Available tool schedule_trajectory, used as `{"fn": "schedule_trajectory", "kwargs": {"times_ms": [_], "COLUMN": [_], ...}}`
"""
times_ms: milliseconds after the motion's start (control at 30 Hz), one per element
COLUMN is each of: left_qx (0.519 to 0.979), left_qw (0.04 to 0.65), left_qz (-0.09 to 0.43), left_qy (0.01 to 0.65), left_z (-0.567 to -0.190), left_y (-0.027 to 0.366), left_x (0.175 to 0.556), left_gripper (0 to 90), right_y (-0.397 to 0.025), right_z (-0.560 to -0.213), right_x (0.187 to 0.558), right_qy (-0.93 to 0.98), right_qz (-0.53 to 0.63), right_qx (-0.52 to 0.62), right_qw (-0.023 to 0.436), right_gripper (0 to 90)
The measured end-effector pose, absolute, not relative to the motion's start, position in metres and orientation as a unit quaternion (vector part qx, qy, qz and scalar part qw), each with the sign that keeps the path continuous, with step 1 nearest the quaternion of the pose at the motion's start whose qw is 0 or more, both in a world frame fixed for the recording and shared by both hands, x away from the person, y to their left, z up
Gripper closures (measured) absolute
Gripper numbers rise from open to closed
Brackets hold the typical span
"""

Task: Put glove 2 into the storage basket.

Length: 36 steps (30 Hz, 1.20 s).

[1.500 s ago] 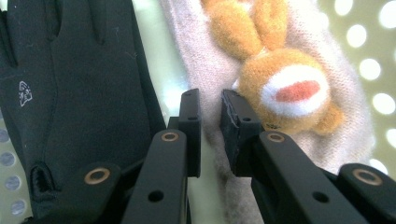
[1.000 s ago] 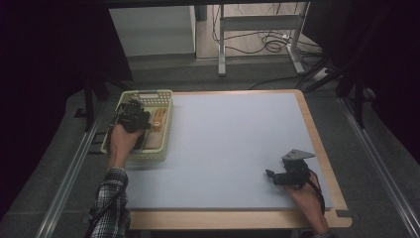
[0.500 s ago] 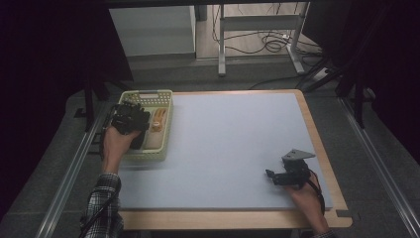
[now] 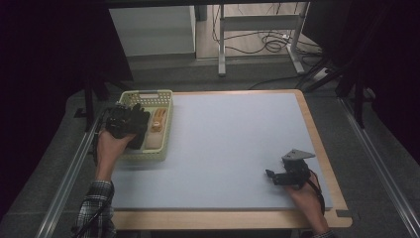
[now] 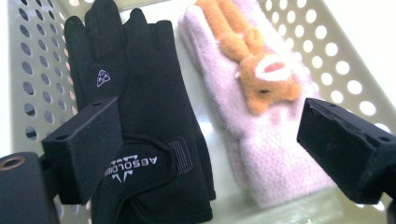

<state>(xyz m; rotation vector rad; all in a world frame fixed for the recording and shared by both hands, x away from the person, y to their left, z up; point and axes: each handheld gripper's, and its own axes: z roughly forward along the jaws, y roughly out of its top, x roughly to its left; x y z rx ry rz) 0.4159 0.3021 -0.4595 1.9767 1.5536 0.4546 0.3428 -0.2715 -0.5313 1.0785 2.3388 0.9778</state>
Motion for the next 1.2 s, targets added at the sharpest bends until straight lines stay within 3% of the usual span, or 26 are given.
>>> {"fn": "schedule_trajectory", "kwargs": {"times_ms": [533, 1200], "left_qx": [0.759, 0.801], "left_qw": [0.352, 0.404], "left_qz": [0.174, 0.172], "left_qy": [0.519, 0.406], "left_z": [-0.445, -0.450], "left_y": [0.280, 0.193], "left_x": [0.379, 0.336], "left_gripper": [1.6, 0.0], "right_y": [-0.271, -0.271], "right_z": [-0.531, -0.531], "right_x": [0.343, 0.343], "right_qy": [0.833, 0.833], "right_qz": [0.348, 0.347], "right_qx": [0.384, 0.385], "right_qw": [0.193, 0.193], "right_gripper": [16.0, 15.9]}}
